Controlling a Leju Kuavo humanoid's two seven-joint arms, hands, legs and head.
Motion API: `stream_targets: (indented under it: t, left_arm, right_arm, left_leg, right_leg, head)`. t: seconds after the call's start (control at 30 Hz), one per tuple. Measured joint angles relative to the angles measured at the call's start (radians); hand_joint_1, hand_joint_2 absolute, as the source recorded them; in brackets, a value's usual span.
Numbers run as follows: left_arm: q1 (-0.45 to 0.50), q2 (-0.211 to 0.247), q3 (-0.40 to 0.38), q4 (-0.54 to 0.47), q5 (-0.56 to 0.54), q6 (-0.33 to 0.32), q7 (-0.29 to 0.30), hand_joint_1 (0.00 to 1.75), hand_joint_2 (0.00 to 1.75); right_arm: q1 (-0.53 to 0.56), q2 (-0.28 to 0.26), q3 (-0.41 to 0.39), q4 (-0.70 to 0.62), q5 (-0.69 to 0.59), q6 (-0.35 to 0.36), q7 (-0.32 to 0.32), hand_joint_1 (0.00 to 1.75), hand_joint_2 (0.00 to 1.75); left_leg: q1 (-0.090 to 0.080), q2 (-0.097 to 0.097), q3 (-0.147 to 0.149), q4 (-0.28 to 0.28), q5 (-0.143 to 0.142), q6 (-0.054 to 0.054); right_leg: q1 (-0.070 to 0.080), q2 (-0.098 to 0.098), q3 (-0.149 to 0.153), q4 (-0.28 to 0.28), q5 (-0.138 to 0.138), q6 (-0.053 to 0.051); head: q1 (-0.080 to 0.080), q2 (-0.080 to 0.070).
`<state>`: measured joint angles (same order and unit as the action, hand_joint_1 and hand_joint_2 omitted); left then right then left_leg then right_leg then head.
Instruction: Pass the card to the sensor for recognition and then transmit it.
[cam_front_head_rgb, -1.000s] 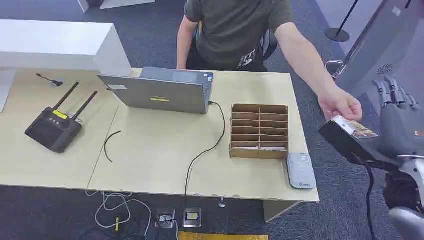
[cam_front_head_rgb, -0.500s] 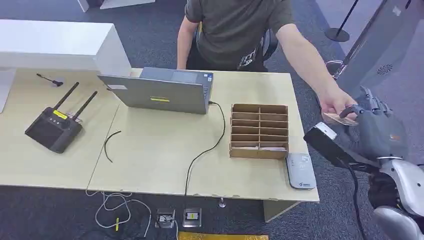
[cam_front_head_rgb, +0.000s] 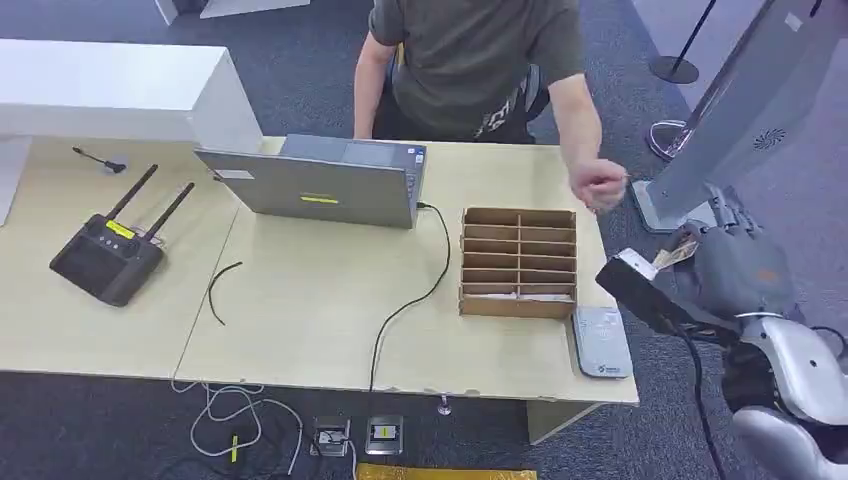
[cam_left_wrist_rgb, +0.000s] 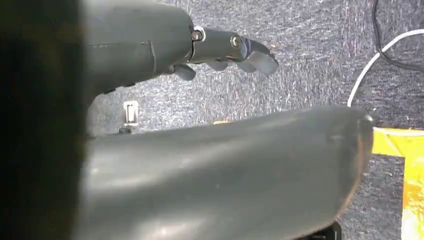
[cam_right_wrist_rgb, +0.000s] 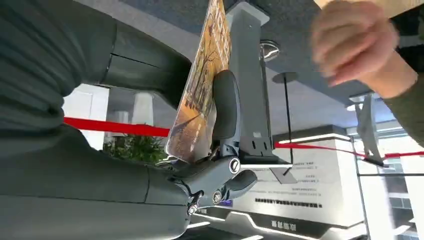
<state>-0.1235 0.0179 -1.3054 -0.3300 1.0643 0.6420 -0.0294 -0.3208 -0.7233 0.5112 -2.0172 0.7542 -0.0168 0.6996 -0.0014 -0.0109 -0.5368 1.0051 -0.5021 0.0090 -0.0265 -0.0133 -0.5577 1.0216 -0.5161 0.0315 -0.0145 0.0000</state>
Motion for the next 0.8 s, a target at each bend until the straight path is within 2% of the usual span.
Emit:
stream_targets:
  t: [0.4, 0.8]
  left_arm:
    - [0.001, 0.000, 0.000, 0.000, -0.029, -0.004, 0.013, 0.00, 0.00]
    - [0.001, 0.002, 0.000, 0.000, -0.071, 0.002, 0.016, 0.00, 0.00]
  right_arm:
    - [0.065, 0.022, 0.043, 0.086, 0.000, -0.003, -0.001, 1.75, 1.75]
    - [0.144, 0.044, 0.044, 0.151, 0.006, -0.029, -0.015, 1.75, 1.75]
  left_leg:
    - [0.000, 0.000, 0.000, 0.000, 0.000, 0.000]
    - [0.000, 0.000, 0.000, 0.000, 0.000, 0.000]
  right_leg:
    - [0.000, 0.000, 0.000, 0.000, 0.000, 0.000]
    - [0.000, 0.000, 0.000, 0.000, 0.000, 0.000]
  head:
    - [0.000, 0.000]
    - [0.000, 0.000]
